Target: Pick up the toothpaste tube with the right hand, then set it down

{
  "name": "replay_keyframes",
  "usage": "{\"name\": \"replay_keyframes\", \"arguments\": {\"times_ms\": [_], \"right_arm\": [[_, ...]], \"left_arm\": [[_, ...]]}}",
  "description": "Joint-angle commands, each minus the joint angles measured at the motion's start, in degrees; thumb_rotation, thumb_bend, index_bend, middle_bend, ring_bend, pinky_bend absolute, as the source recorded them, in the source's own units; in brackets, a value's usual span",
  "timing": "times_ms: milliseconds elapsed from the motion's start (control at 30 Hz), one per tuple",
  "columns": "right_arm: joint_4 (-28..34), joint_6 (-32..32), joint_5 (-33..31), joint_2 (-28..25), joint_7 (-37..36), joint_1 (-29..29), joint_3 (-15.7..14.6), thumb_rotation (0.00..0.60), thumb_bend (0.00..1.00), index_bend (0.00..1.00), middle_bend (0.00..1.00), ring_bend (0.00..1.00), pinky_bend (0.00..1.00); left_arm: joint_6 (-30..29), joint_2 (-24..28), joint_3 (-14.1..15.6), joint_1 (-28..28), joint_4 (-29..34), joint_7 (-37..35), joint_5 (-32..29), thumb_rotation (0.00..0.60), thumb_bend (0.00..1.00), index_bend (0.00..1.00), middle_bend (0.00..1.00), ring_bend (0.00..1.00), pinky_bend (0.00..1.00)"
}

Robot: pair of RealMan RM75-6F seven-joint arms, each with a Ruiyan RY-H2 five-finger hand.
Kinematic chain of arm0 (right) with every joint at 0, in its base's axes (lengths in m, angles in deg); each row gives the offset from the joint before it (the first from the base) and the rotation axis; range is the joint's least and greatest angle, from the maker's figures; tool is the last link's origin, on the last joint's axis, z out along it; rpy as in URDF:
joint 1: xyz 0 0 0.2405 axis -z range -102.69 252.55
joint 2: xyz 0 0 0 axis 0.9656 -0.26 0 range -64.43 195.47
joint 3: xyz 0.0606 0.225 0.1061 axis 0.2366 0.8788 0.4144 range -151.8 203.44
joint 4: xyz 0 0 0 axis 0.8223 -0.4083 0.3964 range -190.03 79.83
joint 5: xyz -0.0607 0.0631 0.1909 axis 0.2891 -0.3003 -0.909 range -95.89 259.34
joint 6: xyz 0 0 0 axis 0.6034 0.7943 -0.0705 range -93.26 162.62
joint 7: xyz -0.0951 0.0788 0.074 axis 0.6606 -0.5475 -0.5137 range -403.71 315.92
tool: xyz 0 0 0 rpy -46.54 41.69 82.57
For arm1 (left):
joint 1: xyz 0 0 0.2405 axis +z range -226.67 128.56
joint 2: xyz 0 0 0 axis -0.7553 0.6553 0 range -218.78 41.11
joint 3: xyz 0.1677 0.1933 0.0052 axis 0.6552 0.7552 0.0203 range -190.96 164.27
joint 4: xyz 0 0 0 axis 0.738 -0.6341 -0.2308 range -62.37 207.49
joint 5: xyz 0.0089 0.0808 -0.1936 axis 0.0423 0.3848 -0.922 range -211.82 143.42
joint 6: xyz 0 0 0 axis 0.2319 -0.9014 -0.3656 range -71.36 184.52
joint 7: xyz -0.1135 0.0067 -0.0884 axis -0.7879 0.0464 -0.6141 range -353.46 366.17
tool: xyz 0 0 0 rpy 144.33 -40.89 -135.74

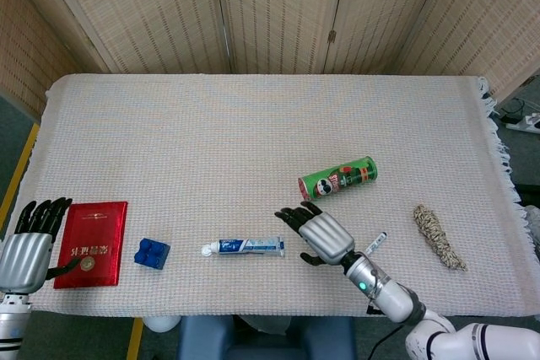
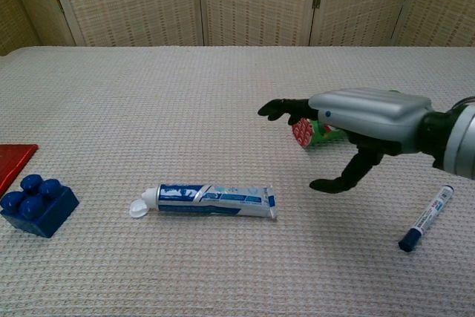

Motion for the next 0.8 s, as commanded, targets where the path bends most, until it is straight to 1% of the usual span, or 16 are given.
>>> {"name": "replay_keyframes", "arguments": {"times_ms": [33, 233, 333, 567, 800], "right_arm": [[-3.39, 0.9, -4.38, 5.94, 4.5, -2.93, 0.66, 0.6, 0.35, 0.03, 0.15, 0.18, 0.11], [-8.94, 1.61, -9.51, 13.5, 7.22, -6.38, 1.19, 0.6, 0.34, 0.03, 0.15, 0.18, 0.12], [-11.24, 2.13, -10.92, 16.2, 7.64, -7.93, 1.27, 0.6, 0.34, 0.04, 0.15, 0.18, 0.12], [-16.82, 1.39, -12.06, 21.07, 10.37, -10.64, 0.77, 0.6, 0.34, 0.05, 0.16, 0.18, 0.12], [-21.44, 0.55, -12.95, 24.28, 10.82, -12.4, 1.33, 0.6, 0.34, 0.07, 0.17, 0.2, 0.12]], "left_arm": [[0.08, 0.07, 0.02, -0.01, 0.08, 0.1, -0.04, 0.6, 0.17, 0.05, 0.13, 0.1, 0.0], [0.31, 0.05, 0.04, -0.01, -0.03, 0.24, -0.36, 0.6, 0.17, 0.06, 0.13, 0.1, 0.0], [0.46, -0.04, 0.02, -0.01, -0.3, 0.06, -0.6, 0.6, 0.17, 0.06, 0.13, 0.1, 0.0], [0.67, 0.07, 0.06, -0.03, -0.58, -0.6, -0.68, 0.6, 0.17, 0.06, 0.13, 0.1, 0.0], [0.91, 0.11, 0.15, -0.08, -0.87, -1.02, -0.69, 0.6, 0.17, 0.06, 0.13, 0.1, 0.0]]}}
